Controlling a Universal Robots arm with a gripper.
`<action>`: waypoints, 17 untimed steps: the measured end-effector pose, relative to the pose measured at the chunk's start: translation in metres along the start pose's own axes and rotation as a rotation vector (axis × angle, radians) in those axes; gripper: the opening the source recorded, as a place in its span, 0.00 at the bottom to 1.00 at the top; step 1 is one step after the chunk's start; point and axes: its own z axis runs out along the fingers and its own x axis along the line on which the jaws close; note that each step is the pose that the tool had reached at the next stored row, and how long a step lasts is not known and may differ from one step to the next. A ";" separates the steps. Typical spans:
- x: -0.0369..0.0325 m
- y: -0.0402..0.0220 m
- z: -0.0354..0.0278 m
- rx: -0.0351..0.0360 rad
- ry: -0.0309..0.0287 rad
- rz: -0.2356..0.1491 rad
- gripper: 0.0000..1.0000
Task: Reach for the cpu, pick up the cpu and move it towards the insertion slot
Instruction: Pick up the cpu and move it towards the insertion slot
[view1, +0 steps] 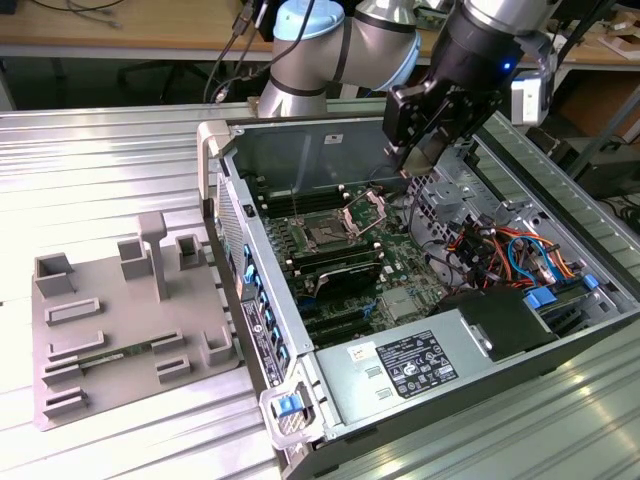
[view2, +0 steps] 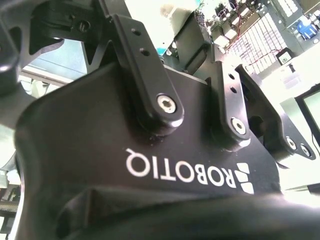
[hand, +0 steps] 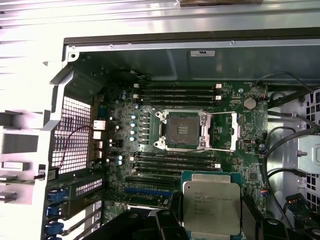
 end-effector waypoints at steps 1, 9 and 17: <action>0.0000 -0.0001 0.0003 0.0000 0.0001 0.000 0.55; 0.0000 -0.0007 0.0019 -0.0001 0.0000 0.000 0.55; 0.0000 -0.0013 0.0035 0.0000 0.0000 0.000 0.55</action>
